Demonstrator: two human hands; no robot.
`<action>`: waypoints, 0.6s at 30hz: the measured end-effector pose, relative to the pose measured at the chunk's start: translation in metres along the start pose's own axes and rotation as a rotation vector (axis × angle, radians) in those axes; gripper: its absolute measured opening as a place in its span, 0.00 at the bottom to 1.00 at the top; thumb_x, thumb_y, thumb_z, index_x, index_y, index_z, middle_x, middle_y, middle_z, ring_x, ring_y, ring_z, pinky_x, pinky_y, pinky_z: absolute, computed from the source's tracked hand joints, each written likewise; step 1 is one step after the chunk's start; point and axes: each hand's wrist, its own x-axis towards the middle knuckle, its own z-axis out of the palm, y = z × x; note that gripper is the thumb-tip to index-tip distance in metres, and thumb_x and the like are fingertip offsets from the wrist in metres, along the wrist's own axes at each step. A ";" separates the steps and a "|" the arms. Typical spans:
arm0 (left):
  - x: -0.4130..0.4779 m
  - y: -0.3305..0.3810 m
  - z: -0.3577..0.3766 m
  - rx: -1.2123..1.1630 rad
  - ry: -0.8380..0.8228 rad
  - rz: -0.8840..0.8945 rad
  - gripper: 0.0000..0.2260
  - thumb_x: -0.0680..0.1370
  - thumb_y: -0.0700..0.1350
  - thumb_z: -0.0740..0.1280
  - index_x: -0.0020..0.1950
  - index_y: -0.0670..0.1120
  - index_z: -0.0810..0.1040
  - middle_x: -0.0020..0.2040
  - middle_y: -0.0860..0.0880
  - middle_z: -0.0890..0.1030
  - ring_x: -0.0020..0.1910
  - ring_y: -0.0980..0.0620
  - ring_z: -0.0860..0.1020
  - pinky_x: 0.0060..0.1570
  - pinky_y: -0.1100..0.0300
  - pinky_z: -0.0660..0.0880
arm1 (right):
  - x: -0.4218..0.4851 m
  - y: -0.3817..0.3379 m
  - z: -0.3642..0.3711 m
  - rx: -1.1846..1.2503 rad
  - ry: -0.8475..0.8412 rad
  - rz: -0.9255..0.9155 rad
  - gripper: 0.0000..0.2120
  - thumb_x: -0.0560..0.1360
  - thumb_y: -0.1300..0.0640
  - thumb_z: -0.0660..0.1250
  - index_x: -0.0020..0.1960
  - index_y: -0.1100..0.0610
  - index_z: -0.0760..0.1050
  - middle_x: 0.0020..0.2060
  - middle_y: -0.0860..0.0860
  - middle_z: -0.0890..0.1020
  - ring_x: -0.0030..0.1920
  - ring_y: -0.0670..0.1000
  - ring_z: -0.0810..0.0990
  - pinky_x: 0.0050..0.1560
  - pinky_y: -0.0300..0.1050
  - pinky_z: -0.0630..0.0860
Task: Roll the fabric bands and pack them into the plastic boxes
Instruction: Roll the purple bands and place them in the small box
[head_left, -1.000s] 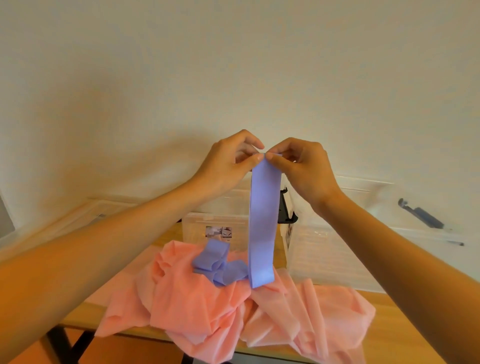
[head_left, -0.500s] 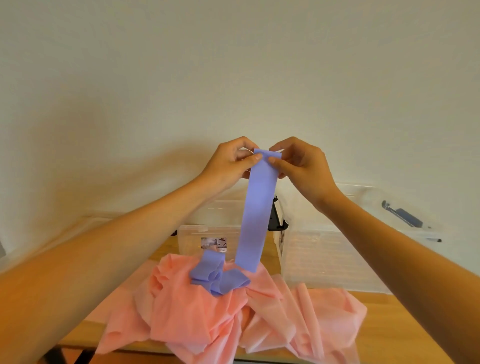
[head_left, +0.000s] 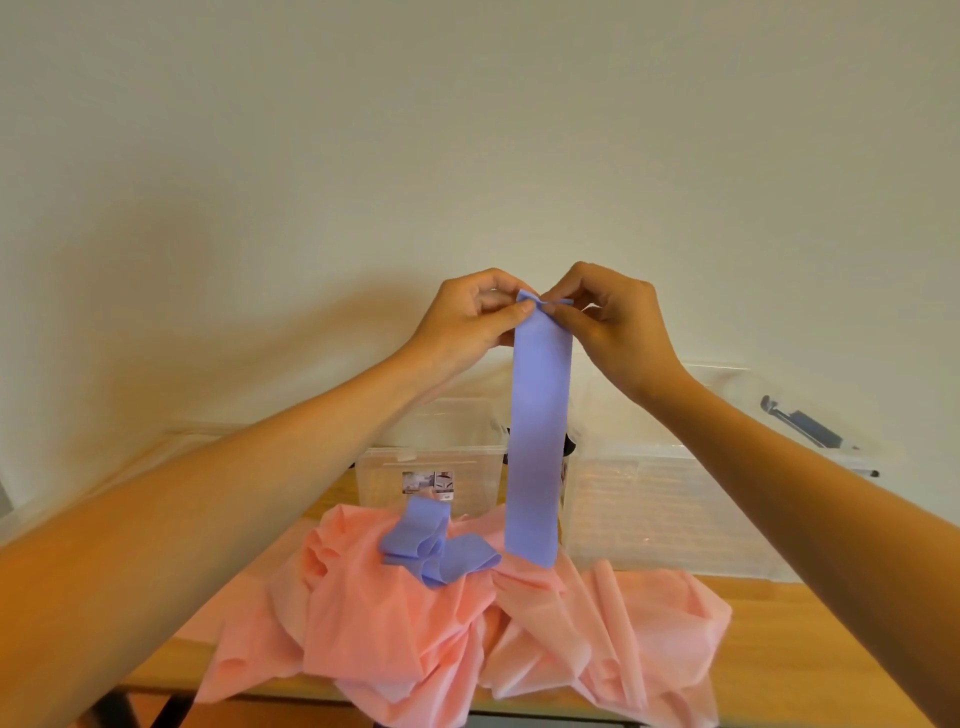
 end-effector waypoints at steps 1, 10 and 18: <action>0.000 -0.001 0.000 0.001 0.002 -0.002 0.04 0.81 0.36 0.68 0.54 0.37 0.80 0.51 0.38 0.85 0.52 0.42 0.84 0.53 0.49 0.82 | 0.000 0.001 -0.001 -0.017 -0.001 -0.013 0.03 0.78 0.64 0.70 0.46 0.60 0.81 0.41 0.53 0.83 0.41 0.51 0.80 0.41 0.50 0.79; 0.003 -0.003 0.007 0.090 0.085 0.033 0.01 0.79 0.39 0.70 0.50 0.42 0.82 0.49 0.41 0.86 0.50 0.43 0.84 0.50 0.53 0.81 | -0.001 0.006 0.000 -0.029 -0.016 -0.034 0.03 0.79 0.66 0.69 0.48 0.61 0.80 0.41 0.50 0.82 0.42 0.47 0.80 0.43 0.42 0.78; 0.001 -0.006 0.002 0.131 0.075 0.041 0.04 0.79 0.38 0.71 0.53 0.42 0.82 0.49 0.41 0.86 0.46 0.50 0.84 0.45 0.61 0.79 | -0.004 0.001 -0.001 0.184 0.000 0.163 0.05 0.73 0.66 0.67 0.49 0.62 0.78 0.42 0.55 0.84 0.44 0.53 0.83 0.45 0.47 0.81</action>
